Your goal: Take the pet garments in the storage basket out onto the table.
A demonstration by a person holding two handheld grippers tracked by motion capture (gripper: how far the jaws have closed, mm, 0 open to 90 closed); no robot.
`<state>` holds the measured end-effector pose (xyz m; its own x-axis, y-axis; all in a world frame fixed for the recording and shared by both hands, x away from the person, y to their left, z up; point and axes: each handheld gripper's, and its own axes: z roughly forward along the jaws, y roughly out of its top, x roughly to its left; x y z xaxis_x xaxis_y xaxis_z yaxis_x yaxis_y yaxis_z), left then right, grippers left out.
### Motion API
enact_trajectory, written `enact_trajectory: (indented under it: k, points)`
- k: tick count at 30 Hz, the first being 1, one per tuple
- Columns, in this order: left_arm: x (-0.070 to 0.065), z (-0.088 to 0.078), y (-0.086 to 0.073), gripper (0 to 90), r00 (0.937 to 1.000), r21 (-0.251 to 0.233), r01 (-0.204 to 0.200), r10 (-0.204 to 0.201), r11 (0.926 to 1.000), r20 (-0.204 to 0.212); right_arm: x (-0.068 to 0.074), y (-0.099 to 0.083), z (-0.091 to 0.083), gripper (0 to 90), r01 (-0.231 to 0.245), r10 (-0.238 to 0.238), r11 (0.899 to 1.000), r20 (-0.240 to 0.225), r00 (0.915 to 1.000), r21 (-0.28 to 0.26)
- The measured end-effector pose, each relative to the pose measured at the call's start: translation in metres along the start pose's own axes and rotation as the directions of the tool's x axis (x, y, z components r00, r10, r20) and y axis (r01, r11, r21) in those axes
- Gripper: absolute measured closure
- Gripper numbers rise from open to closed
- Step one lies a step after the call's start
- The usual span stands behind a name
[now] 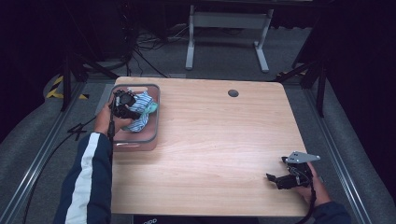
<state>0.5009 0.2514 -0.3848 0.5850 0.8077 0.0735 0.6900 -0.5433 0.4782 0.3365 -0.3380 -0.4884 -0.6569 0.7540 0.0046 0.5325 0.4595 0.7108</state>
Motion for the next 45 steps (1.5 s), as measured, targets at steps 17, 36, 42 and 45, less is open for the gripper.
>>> enact_trajectory:
  k: [17, 36, 42, 45]
  points:
    - [-0.018, -0.053, -0.011, 75.5, 0.9999, -0.209, -0.012, 0.011, 0.9778, -0.007, 0.0, 0.0, -0.001, 0.7, -0.003, 0.003, 1.0, 0.002, 1.0, 0.0]
    - [-0.033, -0.092, -0.029, 75.8, 0.9987, -0.337, -0.035, 0.046, 0.9408, 0.023, 0.0, 0.0, 0.0, 0.7, -0.002, 0.002, 1.0, 0.003, 1.0, 0.0]
    - [-0.04, -0.097, -0.03, 75.8, 0.9966, -0.355, -0.059, 0.075, 0.9329, 0.032, 0.0, 0.0, 0.0, 0.7, -0.003, 0.003, 1.0, 0.003, 1.0, 0.0]
    - [-0.045, -0.099, -0.029, 75.8, 0.9958, -0.355, -0.061, 0.081, 0.9328, 0.042, 0.0, 0.0, -0.001, 0.7, -0.003, 0.003, 1.0, 0.002, 1.0, 0.0]
